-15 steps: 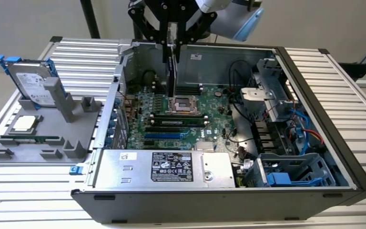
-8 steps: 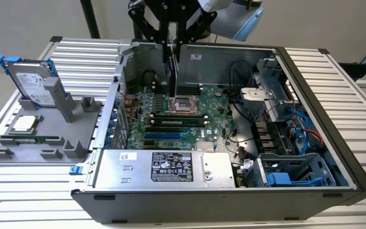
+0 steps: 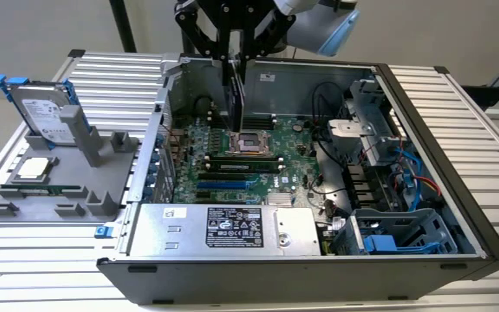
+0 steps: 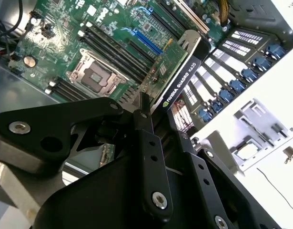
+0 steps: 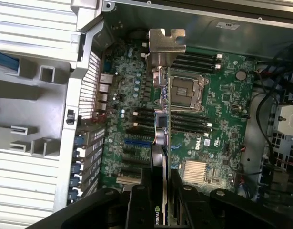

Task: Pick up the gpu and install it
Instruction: 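Insert the gpu into the slot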

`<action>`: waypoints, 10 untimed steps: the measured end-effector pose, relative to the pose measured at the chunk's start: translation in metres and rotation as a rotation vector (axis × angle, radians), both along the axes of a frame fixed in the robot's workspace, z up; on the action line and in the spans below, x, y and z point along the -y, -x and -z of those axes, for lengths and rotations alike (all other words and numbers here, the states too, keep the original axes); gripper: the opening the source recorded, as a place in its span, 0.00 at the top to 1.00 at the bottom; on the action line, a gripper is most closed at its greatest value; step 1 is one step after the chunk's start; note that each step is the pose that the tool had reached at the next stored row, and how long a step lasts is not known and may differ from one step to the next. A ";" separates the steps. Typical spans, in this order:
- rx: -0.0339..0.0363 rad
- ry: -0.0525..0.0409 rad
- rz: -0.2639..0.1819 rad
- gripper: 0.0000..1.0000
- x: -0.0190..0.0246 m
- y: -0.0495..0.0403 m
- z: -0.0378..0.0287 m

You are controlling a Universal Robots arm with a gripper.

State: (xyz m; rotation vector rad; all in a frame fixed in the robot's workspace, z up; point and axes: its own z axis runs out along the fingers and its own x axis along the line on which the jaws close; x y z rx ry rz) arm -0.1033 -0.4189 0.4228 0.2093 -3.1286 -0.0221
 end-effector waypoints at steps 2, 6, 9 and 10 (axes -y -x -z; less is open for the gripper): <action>0.0000 0.0000 -0.011 1.00 0.0000 0.0000 -0.0001; 0.0000 0.0000 -0.035 1.00 0.0000 0.0000 -0.0003; 0.0000 0.0000 -0.052 1.00 0.0000 0.0000 -0.0005; 0.0000 0.0000 -0.058 1.00 0.0000 0.0000 -0.0006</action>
